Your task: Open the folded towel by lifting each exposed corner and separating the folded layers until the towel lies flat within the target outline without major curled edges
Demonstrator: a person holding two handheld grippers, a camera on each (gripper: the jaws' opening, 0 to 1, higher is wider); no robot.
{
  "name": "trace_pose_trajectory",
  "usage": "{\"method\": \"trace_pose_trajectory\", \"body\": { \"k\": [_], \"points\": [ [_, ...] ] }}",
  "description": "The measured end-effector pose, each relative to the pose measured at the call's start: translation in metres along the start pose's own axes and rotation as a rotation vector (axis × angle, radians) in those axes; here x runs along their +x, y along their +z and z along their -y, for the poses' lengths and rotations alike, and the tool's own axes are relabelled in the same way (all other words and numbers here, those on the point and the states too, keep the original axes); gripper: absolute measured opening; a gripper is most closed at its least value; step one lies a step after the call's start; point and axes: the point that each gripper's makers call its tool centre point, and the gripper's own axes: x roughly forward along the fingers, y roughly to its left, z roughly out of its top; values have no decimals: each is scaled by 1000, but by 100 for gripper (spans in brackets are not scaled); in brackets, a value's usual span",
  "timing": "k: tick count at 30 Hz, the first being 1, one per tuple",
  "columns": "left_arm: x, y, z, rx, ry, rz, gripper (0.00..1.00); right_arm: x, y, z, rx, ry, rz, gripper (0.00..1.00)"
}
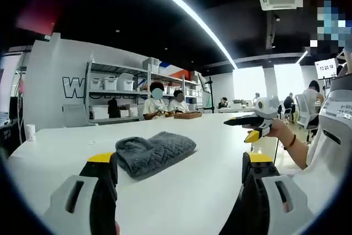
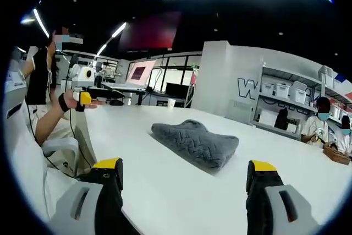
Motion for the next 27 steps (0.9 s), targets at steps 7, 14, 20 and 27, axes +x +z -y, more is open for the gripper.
{"method": "trace_pose_trajectory", "body": {
  "k": [7,14,20,27],
  "points": [
    [-1,0,2,11,-10,-6,93,1,1,-2,0,4,3,92],
    [-4,1,1,10,-5,-1,93,0,2,-2,-2,4,5,92],
    [-4,-1,1,4,-1,-8,93,-2,4,-4,-10,7,10,92],
    [-5,-2,1,5,1,-13,93,0,3,-6,-12,10,3,92]
  ]
}}
